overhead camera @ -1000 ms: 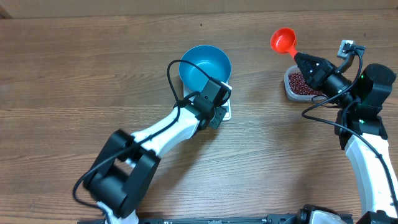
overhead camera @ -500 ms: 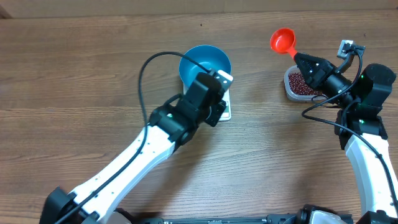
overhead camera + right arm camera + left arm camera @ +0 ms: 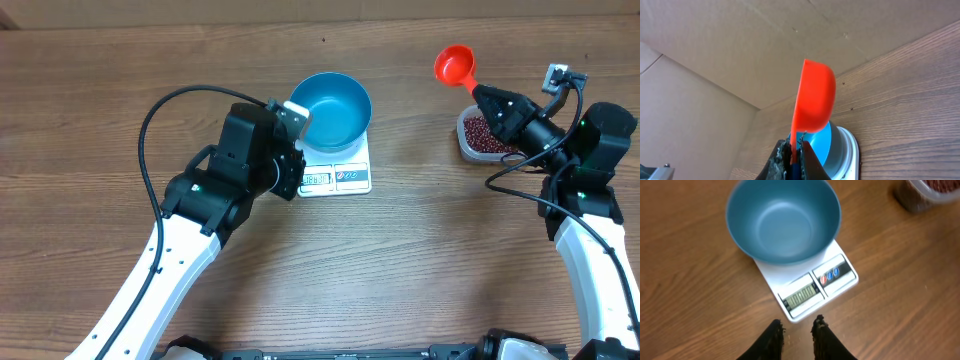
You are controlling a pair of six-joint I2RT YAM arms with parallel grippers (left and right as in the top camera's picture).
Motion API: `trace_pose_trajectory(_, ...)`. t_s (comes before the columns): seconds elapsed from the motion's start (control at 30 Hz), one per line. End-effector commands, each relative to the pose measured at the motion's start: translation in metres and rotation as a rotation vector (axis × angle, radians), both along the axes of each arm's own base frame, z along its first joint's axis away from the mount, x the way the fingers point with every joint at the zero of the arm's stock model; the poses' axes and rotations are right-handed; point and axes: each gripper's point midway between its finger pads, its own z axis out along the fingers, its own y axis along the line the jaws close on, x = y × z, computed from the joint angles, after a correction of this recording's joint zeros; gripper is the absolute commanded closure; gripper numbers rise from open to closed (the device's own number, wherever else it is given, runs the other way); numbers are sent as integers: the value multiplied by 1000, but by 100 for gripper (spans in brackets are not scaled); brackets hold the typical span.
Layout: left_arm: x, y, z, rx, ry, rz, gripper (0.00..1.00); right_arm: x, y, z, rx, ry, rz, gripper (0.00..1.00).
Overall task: Scoop item into bowl and weigh 150g on scale
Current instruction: 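Withdraw the left gripper from the scale toward the left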
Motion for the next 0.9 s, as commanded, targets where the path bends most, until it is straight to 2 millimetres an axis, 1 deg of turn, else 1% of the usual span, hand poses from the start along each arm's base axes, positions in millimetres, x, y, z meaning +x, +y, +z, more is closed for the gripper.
trace_pose_trajectory(0.0, -3, 0, 1, -27, 7, -57, 75, 2, -1, 13, -3, -32, 5, 96)
trace_pose_trajectory(0.07, -1, 2, 2, -39, 6, -54, 74, 1, -1, 13, -3, -32, 5, 96)
trace_pose_trajectory(0.1, 0, 3, 3, -39, 2, -49, 66, 1, -1, 13, -3, -32, 5, 96)
trace_pose_trajectory(0.13, 1, 4, 3, -37, 0, -44, 46, 1, -1, 13, -3, -32, 5, 96)
trace_pose_trajectory(0.17, 2, 6, 3, -36, -3, -36, 0, 1, -1, 13, -3, -32, 5, 96)
trace_pose_trajectory(0.43, 5, 4, 6, -43, -18, -33, 0, 0, 1, 13, -1, -32, 16, 96)
trace_pose_trajectory(0.57, 2, 10, 5, 24, -46, -98, 0, 0, 2, 13, 1, -32, 23, 96)
trace_pose_trajectory(0.63, 1, 13, 11, 36, -74, -133, 1, 0, 2, 13, 1, -32, 23, 96)
trace_pose_trajectory(0.77, -17, 14, 31, 39, -167, -326, 0, 0, 2, 13, 1, -32, 22, 96)
trace_pose_trajectory(0.8, -18, 18, 35, 38, -182, -333, 1, 0, 2, 13, 1, -33, 23, 96)
trace_pose_trajectory(0.87, -14, 30, 40, 37, -193, -293, 0, 0, 2, 13, 1, -33, 23, 96)
